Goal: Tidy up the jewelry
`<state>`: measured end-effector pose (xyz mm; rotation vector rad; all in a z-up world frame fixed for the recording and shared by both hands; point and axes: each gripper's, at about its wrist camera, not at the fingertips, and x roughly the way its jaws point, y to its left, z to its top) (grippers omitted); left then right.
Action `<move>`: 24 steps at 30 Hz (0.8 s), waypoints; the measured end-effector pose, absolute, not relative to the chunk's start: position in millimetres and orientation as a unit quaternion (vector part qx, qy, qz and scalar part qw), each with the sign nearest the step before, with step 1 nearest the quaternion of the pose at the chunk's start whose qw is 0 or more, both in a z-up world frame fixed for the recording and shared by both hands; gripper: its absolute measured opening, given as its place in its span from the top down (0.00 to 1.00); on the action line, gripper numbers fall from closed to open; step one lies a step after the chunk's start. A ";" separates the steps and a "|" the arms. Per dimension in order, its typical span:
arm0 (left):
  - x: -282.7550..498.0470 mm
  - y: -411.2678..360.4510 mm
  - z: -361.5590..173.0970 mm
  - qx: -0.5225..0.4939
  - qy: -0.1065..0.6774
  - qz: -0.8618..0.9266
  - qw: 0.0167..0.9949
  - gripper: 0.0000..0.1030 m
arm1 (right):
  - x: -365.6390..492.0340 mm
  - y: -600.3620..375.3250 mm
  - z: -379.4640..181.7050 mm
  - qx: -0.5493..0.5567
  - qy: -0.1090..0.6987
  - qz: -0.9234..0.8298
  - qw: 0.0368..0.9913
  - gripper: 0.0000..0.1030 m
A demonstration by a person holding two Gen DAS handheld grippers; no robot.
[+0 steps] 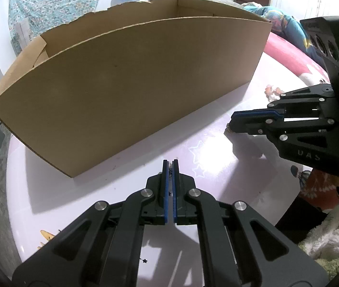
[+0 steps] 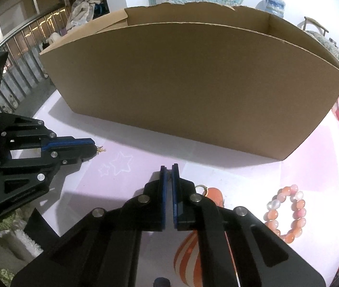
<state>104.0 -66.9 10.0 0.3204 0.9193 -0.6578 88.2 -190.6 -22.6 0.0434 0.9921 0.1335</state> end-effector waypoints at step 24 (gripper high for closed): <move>98.7 -67.2 10.0 0.147 0.434 -0.308 0.834 0.98 | 95.6 -184.3 -28.6 0.063 0.489 0.078 0.867 0.95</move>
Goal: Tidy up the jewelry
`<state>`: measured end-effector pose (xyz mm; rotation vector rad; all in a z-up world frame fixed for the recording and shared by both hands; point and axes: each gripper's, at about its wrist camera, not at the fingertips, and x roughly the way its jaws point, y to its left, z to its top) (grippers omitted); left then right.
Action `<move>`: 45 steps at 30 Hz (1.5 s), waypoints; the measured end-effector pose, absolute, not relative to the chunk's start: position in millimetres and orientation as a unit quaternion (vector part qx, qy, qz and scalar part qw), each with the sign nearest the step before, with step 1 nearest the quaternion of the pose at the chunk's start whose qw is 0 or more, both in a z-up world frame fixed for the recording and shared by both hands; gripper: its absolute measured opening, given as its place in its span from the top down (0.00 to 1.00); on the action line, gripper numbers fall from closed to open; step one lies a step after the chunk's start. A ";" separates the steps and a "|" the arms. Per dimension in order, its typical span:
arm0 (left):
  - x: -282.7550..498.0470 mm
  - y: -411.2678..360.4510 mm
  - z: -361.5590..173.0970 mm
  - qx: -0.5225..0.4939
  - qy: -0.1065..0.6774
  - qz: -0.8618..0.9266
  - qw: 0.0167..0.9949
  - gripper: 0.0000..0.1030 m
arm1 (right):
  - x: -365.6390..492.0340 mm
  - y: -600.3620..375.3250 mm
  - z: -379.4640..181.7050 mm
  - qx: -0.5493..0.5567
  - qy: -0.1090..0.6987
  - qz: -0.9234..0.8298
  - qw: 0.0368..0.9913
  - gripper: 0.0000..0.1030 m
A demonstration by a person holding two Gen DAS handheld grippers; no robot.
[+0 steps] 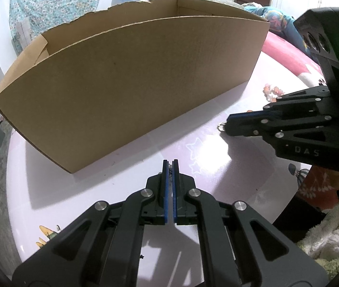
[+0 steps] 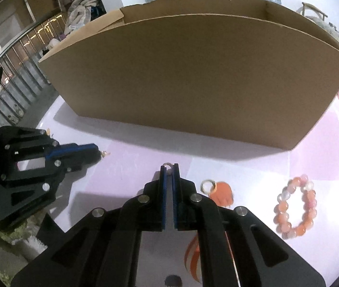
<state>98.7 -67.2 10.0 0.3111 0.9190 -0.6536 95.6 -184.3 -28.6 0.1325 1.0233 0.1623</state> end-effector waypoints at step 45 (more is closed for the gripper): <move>102.4 -69.5 6.8 0.147 0.441 -0.307 0.831 0.98 | 73.4 -212.7 -25.3 0.030 0.475 0.025 0.879 0.89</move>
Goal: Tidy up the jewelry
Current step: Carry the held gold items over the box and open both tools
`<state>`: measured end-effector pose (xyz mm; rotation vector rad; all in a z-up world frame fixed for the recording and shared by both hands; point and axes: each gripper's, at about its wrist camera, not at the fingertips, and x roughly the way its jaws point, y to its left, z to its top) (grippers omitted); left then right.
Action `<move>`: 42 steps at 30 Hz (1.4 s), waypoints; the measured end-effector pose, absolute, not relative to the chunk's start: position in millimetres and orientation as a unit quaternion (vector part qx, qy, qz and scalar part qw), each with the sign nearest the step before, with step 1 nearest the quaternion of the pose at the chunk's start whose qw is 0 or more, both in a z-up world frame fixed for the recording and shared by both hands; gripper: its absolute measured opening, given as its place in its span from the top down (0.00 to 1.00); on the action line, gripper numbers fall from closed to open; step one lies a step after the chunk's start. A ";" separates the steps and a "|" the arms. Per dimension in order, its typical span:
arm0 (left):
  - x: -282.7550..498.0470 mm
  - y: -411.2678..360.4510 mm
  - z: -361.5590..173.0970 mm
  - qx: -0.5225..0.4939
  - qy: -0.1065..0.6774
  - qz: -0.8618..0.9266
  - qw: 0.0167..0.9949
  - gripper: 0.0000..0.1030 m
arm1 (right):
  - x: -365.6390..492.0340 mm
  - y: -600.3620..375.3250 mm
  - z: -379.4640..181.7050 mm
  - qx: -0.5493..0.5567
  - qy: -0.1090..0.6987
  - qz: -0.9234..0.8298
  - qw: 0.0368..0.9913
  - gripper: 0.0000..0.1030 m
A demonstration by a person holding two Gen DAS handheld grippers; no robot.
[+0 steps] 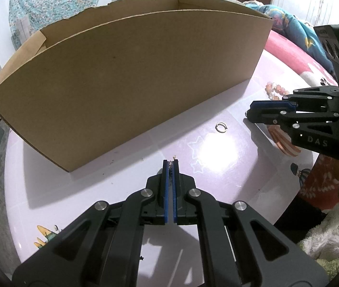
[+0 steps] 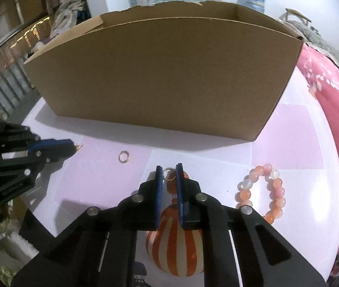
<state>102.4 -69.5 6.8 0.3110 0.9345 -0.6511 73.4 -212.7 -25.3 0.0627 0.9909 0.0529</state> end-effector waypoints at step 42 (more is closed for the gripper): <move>188.4 -53.7 105.4 0.031 0.392 -0.322 0.861 0.98 | 136.2 -237.8 85.8 0.045 0.355 0.045 0.933 0.90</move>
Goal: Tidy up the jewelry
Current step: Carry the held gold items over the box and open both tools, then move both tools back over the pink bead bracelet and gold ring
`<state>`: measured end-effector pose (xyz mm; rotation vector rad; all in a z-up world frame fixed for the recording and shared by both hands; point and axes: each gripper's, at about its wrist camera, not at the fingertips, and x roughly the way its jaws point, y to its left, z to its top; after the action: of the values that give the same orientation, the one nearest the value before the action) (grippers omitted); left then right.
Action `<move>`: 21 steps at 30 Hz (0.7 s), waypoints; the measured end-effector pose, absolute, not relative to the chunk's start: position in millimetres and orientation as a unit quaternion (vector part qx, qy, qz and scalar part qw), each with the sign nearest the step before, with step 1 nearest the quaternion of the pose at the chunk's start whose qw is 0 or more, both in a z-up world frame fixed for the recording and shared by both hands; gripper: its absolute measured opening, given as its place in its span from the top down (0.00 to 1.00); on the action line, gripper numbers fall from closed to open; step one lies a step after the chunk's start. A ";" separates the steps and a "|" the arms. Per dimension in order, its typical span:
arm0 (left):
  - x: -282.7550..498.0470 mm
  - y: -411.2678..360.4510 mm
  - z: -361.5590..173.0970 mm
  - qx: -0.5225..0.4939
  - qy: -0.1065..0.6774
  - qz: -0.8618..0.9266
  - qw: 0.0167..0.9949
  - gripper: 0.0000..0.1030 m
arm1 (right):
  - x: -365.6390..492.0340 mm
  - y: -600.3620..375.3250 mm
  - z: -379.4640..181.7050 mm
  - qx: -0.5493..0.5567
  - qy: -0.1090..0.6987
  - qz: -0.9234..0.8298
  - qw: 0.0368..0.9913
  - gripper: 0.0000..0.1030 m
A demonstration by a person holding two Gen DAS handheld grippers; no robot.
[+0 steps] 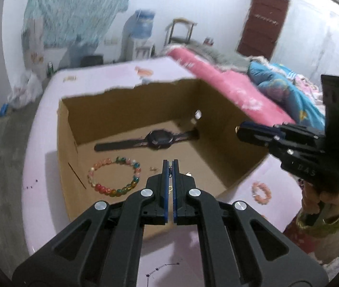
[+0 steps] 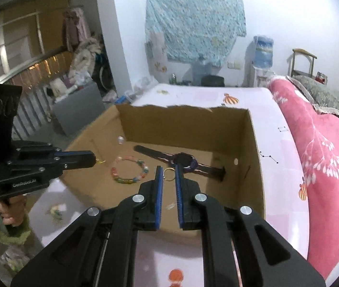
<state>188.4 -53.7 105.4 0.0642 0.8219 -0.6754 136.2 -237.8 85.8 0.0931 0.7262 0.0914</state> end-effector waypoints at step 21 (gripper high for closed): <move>184.5 -48.6 99.8 0.063 0.403 -0.250 0.878 0.37 | 145.1 -243.9 86.5 0.077 0.341 0.013 0.937 0.48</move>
<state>184.5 -48.6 99.8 0.1308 0.8395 -0.5216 145.1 -243.9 86.5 0.1583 0.6965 0.0274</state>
